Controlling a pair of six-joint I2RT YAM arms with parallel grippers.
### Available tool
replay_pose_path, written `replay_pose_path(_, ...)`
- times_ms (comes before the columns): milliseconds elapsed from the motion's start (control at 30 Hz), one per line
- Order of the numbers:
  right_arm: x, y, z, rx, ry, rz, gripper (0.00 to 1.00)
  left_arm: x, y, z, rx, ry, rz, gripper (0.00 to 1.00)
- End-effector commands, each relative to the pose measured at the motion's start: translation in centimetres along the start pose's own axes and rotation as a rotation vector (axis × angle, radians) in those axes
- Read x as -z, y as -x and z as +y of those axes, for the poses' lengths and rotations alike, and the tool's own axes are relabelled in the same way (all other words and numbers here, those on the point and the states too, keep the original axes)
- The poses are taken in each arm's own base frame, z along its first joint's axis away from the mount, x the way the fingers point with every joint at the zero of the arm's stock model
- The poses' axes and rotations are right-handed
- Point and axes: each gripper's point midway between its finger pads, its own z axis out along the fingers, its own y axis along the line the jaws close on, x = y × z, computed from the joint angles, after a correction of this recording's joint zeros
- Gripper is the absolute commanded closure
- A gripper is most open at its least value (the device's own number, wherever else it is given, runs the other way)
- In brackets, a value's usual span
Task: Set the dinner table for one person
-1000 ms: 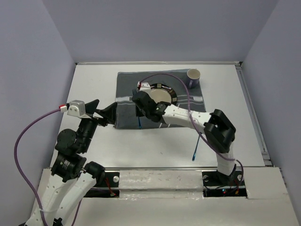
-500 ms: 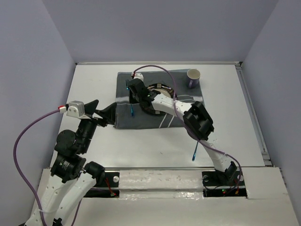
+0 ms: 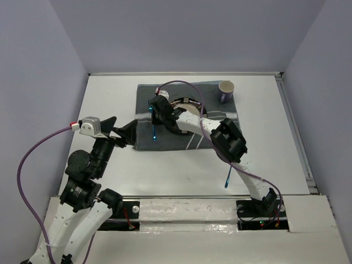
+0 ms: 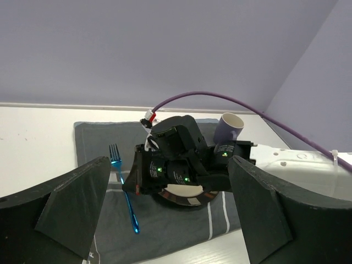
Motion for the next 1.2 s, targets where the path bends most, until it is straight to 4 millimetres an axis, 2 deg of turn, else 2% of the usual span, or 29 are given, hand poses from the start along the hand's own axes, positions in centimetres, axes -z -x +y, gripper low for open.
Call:
replay_pose_path(0,-0.6,1.7,0.0,-0.044,-0.008,-0.05,1.0,-0.3,0.8,-0.4,0.0,-0.014,-0.025,0.01)
replay_pose_path(67,-0.7,1.7,-0.3,-0.045,-0.022,-0.057,0.98,-0.4,0.8,-0.4,0.0,-0.015,-0.024,0.01)
replay_pose_path(200,-0.7,2.1,-0.1,-0.042,-0.018,-0.065,0.75,-0.4,0.7,-0.4,-0.001,-0.013,-0.023,0.01)
replay_pose_path(333,0.3,3.1,0.3,-0.046,-0.009,-0.085,0.63,-0.4,0.7,-0.5,-0.001,-0.016,-0.022,0.01)
replay_pose_path(367,0.6,3.4,0.6,-0.044,0.001,-0.086,0.55,-0.5,0.6,-0.5,0.0,-0.017,-0.018,0.01)
replay_pose_path(400,1.0,3.6,0.8,-0.042,0.011,-0.087,0.52,-0.5,0.6,-0.5,0.001,-0.019,-0.019,0.01)
replay_pose_path(467,3.0,5.3,1.7,-0.036,0.041,-0.111,0.5,-0.5,0.6,-0.5,0.002,-0.02,-0.018,0.01)
replay_pose_path(500,3.5,4.9,1.3,-0.033,0.037,-0.106,0.49,-0.5,0.6,-0.6,0.002,-0.023,-0.018,0.01)
replay_pose_path(533,6.0,6.9,1.9,-0.028,0.061,-0.149,0.49,-0.5,0.6,-0.6,0.002,-0.025,-0.018,0.01)
replay_pose_path(600,8.6,7.9,1.1,-0.015,0.041,-0.189,0.5,-0.5,0.6,-0.7,0.003,-0.029,-0.017,0.01)
replay_pose_path(633,11.4,7.8,-0.2,0.001,0.024,-0.203,0.5,-0.5,0.6,-0.7,0.003,-0.029,-0.017,0.01)
replay_pose_path(667,12.8,7.4,-1.3,0.006,0.001,-0.209,0.5,-0.4,0.7,-0.9,0.005,-0.036,-0.021,0.01)
replay_pose_path(700,14.0,6.9,-3.1,0.008,-0.053,-0.221,0.51,-0.3,0.8,-1.0,0.006,-0.04,-0.024,0.01)
replay_pose_path(733,16.5,5.0,-6.2,0.005,-0.102,-0.203,0.51,-0.1,0.9,-1.0,0.007,-0.045,-0.029,0.01)
replay_pose_path(800,18.9,2.1,-9.6,-0.019,-0.177,-0.17,0.51,0.0,1.1,-1.1,0.008,-0.05,-0.035,0.01)
replay_pose_path(867,21.6,-2.2,-14.1,-0.093,-0.317,-0.095,0.51,0.3,1.4,-1.4,0.011,-0.061,-0.044,0.01)
replay_pose_path(900,24.5,-5.3,-17.8,-0.102,-0.409,-0.038,0.51,0.4,1.5,-1.5,0.014,-0.064,-0.048,0.01)
replay_pose_path(967,27.0,-8.4,-20.1,-0.222,-0.479,0.001,0.51,0.4,1.4,-1.7,0.017,-0.072,-0.046,0.01)
replay_pose_path(1000,29.3,-10.7,-22.1,-0.235,-0.536,0.047,0.51,0.5,1.5,-1.8,0.018,-0.076,-0.046,0.01)
replay_pose_path(1100,31.7,-13.7,-24.6,-0.34,-0.622,0.082,0.51,0.5,1.4,-2.0,0.019,-0.085,-0.042,0.01)
replay_pose_path(1133,32.0,-14.3,-24.9,-0.366,-0.635,0.088,0.5,0.5,1.3,-2.2,0.021,-0.092,-0.039,0.01)
replay_pose_path(1167,32.2,-14.6,-25.3,-0.384,-0.655,0.097,0.45,0.5,1.3,-2.2,0.022,-0.095,-0.038,0.01)
